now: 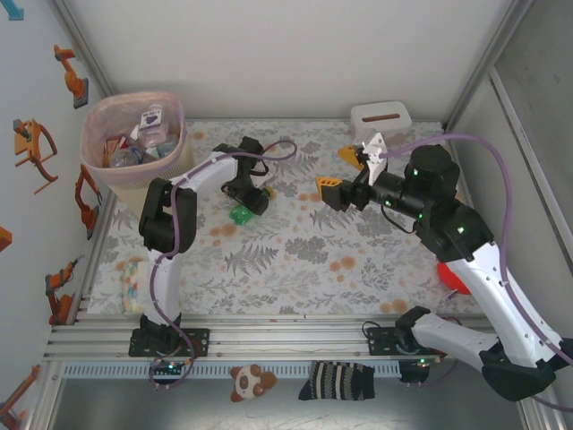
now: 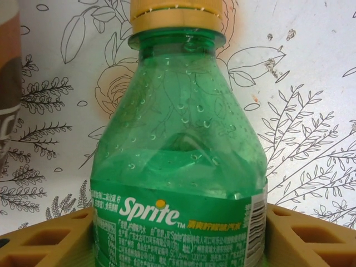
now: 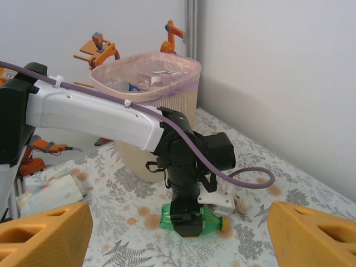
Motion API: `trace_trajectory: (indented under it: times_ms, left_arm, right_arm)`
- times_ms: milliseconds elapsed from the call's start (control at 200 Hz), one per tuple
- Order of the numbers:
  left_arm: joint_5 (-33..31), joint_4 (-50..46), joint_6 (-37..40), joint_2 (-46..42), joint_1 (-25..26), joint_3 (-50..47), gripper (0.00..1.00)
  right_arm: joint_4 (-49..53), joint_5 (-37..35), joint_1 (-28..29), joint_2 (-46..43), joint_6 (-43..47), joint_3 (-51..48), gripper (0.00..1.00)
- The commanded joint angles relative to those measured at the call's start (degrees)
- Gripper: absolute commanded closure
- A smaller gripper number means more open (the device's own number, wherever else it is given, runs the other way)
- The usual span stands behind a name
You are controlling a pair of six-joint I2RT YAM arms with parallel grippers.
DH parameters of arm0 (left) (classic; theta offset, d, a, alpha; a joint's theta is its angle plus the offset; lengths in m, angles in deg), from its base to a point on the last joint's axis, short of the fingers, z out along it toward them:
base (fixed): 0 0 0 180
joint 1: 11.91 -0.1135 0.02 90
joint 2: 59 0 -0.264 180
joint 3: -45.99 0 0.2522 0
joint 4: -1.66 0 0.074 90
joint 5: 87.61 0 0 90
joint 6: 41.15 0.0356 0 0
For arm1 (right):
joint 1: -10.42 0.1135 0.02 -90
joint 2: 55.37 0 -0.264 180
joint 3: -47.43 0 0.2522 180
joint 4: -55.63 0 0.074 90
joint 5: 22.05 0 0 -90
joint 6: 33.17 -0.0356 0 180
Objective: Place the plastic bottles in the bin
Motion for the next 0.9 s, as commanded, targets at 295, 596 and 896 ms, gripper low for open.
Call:
trace_trajectory:
  times_ms: [295, 596, 896]
  left_arm:
    - [1.7, -0.2, -2.8, -12.3, -0.2, 1.8, 0.38]
    - [2.7, -1.4, -5.9, -22.1, -3.9, 7.0, 0.38]
    - [-0.6, -4.5, -8.1, -29.8, -14.4, 13.7, 0.41]
  right_arm:
    - [-0.9, -0.4, 0.3, -1.0, -0.4, -0.2, 0.19]
    - [-1.2, 0.0, 0.3, -0.6, -0.2, 0.0, 0.19]
    - [-1.7, 0.4, 0.3, -0.1, 0.0, 0.2, 0.19]
